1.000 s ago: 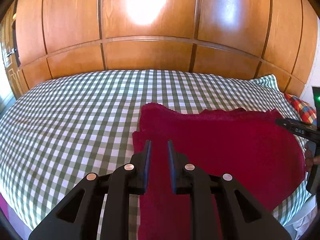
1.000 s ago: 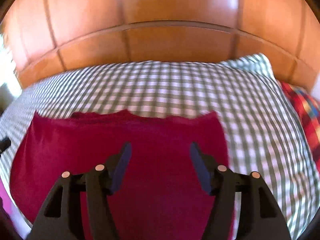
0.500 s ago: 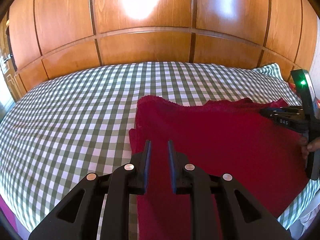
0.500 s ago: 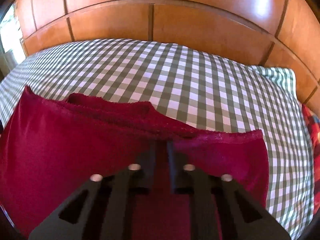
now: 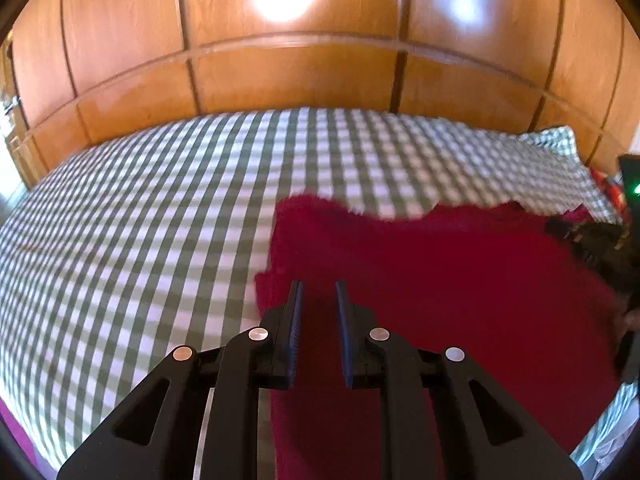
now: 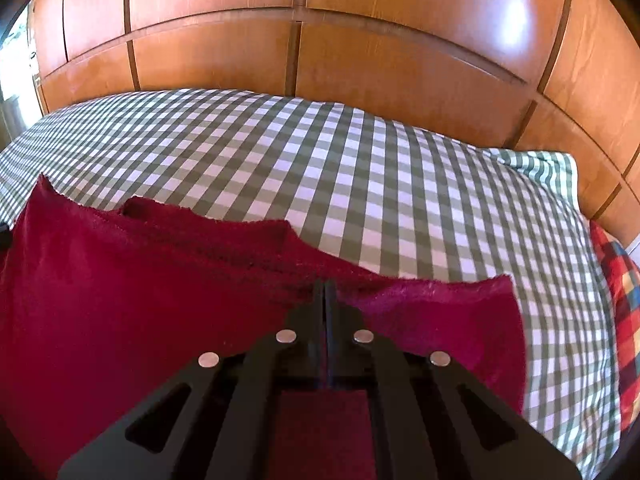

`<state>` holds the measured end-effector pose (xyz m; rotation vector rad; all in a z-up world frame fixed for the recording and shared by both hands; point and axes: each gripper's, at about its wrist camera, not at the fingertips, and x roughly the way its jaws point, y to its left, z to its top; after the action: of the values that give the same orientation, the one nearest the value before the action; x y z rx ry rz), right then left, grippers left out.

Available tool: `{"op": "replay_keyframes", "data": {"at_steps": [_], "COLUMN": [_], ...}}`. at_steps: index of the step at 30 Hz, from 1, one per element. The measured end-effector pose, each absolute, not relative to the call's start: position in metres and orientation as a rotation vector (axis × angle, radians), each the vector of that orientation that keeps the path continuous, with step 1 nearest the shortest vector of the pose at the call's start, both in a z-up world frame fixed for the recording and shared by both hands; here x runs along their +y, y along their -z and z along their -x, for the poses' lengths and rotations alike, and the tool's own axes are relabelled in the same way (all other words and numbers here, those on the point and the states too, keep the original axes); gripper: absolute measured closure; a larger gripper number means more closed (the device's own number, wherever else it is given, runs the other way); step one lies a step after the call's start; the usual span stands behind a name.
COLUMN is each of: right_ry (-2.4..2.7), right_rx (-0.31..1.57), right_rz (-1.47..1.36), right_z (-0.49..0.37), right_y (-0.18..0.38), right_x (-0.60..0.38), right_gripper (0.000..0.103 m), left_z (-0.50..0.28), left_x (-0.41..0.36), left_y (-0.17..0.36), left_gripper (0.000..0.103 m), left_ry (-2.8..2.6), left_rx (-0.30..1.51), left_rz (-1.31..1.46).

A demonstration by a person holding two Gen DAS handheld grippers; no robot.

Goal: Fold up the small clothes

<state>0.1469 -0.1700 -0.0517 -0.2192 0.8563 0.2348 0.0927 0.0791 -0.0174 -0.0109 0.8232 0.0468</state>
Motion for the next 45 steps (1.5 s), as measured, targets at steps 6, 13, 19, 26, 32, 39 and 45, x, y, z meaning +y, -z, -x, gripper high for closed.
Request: {"op": "replay_keyframes", "data": {"at_steps": [6,13,19,26,32,39,45], "right_ry": [-0.249,-0.255,-0.235,-0.214,-0.211,-0.155,-0.016], "right_rx": [0.828,0.803,0.796,0.868,0.842,0.822,0.852], "right_rz": [0.178,0.141,0.121,0.153,0.100,0.038,-0.105], "right_z": [-0.144,-0.142,-0.157,-0.164,-0.144,-0.095,-0.044], "right_y": [0.040,0.032,0.033,0.063,0.045,0.031,0.027], "right_x": [-0.176,-0.182,-0.182,-0.176,-0.188,-0.225,-0.297], "right_gripper": [0.103,0.103,0.103,0.101,0.043,0.034,0.030], "left_z": [-0.113,-0.162,-0.173,-0.172,-0.120,-0.036,0.015], "left_x": [0.049,0.042,0.057,0.069,0.136,0.181,0.168], "left_y": [0.010,0.053,0.052,0.057,0.032,0.029,0.048], "left_gripper": [0.031,0.103,0.103,0.103,0.102,0.066,0.051], "left_ry": [0.098,0.099,-0.002,0.006,-0.023,-0.047,0.149], "left_rx": [0.771,0.974,0.942,0.919,0.852,0.827,0.891], "left_rz": [-0.123,-0.178,-0.099,0.005,0.314,0.428,0.530]}}
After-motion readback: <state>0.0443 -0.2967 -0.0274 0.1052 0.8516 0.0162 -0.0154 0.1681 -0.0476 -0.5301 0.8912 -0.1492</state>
